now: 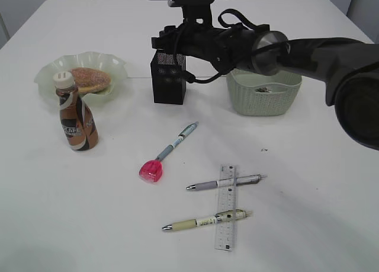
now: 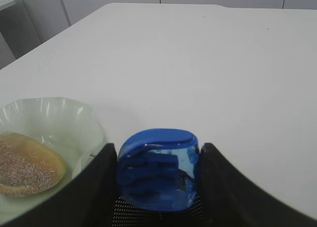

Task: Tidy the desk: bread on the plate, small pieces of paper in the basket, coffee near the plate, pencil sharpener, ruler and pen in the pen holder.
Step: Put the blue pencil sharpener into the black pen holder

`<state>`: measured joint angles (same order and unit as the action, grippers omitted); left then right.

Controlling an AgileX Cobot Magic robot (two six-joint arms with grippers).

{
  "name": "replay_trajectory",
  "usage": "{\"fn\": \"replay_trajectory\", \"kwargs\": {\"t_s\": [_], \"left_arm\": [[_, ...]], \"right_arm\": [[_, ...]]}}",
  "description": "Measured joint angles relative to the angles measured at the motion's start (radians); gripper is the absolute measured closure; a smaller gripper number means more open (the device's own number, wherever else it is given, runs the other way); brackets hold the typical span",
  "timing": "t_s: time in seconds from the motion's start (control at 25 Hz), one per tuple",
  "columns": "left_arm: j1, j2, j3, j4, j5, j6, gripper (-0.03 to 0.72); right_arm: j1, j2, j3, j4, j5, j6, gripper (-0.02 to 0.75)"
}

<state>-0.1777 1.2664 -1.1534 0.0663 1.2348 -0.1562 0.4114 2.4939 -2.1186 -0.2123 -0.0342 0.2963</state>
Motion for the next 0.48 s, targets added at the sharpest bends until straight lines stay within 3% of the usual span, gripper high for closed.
{"fn": "replay_trajectory", "kwargs": {"t_s": [0.48], "left_arm": [[0.0, 0.0, 0.0, -0.002, 0.0, 0.0, 0.246]], "right_arm": [[0.008, 0.0, 0.0, 0.0, 0.034, 0.0, 0.35]]}}
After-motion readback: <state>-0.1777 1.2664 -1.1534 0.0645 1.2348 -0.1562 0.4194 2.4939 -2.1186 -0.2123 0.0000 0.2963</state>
